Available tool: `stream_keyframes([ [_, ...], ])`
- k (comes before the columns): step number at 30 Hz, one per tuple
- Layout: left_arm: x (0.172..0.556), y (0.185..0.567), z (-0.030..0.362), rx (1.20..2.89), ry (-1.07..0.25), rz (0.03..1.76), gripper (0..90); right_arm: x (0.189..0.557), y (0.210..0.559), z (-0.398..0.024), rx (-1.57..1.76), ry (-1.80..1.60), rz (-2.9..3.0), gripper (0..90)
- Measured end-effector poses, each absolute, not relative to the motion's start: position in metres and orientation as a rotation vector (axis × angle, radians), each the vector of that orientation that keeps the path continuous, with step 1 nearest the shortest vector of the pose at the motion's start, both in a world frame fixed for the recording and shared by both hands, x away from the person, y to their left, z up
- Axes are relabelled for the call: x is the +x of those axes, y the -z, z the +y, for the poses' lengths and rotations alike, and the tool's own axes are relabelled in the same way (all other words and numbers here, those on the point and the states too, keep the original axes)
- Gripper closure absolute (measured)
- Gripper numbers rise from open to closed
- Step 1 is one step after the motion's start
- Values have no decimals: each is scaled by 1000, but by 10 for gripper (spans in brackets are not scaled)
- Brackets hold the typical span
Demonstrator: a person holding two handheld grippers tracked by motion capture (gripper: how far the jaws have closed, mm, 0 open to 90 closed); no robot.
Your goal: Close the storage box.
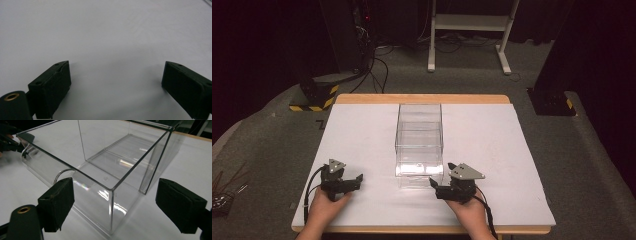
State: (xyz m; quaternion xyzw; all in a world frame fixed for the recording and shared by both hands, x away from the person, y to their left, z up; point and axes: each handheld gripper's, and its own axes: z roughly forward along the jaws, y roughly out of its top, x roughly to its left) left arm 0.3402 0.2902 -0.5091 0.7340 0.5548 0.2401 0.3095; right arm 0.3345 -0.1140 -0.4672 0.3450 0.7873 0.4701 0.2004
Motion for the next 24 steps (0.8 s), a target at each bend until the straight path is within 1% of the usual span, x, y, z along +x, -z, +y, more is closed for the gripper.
stream_keyframes([
  [13, 340, 509, 290, 1940, -634, 1465, 89, 342, 466, -106, 966, -1308, 2173, 131],
  [24, 340, 509, 290, 1940, -635, 1464, 89, 355, 468, -105, 1002, -1307, 2162, 107],
])
